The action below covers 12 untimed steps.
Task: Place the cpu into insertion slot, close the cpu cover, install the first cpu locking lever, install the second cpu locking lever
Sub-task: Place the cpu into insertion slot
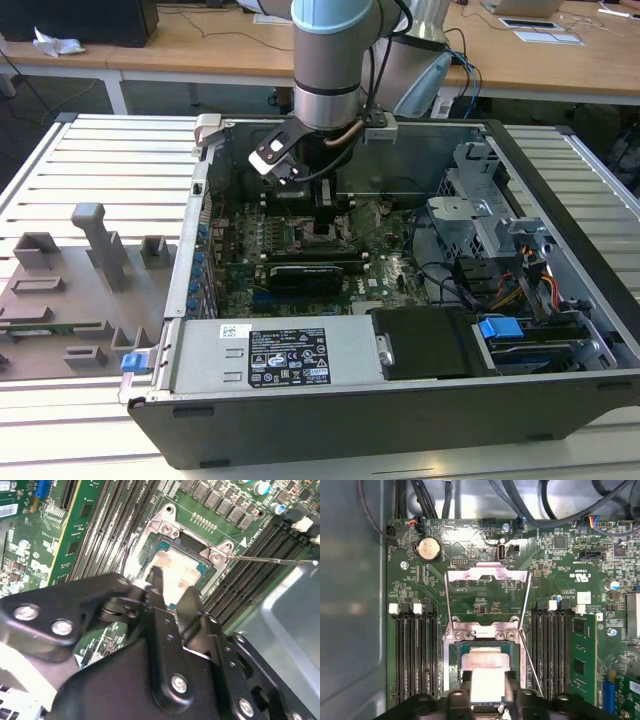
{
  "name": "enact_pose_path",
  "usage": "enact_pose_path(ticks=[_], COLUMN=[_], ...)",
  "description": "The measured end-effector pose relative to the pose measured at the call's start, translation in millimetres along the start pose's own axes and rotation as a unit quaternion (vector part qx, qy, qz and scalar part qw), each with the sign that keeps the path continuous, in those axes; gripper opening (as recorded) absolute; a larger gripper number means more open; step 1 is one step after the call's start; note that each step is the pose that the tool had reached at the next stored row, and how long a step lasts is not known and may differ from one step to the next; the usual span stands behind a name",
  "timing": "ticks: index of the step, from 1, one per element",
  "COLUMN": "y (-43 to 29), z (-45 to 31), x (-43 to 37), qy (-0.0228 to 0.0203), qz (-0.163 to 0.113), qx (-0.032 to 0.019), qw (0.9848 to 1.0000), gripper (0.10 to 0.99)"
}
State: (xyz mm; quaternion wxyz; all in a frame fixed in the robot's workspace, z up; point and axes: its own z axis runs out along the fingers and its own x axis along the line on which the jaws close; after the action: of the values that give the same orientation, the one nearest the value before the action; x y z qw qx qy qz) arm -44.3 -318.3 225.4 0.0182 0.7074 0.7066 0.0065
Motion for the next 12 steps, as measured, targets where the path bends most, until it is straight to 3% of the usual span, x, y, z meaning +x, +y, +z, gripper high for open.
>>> enact_pose_path(ticks=[1,2,3,5,12], y=[0.1,0.3,0.4,0.7,1.6], z=[-3.5,-9.1,-12.1,-21.6,-44.9], x=[-0.1,-0.2,-0.2,-0.4,-0.7], qy=[0.0000,0.0000,0.0000,0.0000,0.0000], qz=[0.000,0.000,0.000,0.000,0.000], qx=[0.0000,0.0000,0.0000,0.0000,0.0000], qw=[1.0000,1.0000,1.0000,1.0000,1.0000], gripper=[0.290,0.231,0.231,0.106,0.106])
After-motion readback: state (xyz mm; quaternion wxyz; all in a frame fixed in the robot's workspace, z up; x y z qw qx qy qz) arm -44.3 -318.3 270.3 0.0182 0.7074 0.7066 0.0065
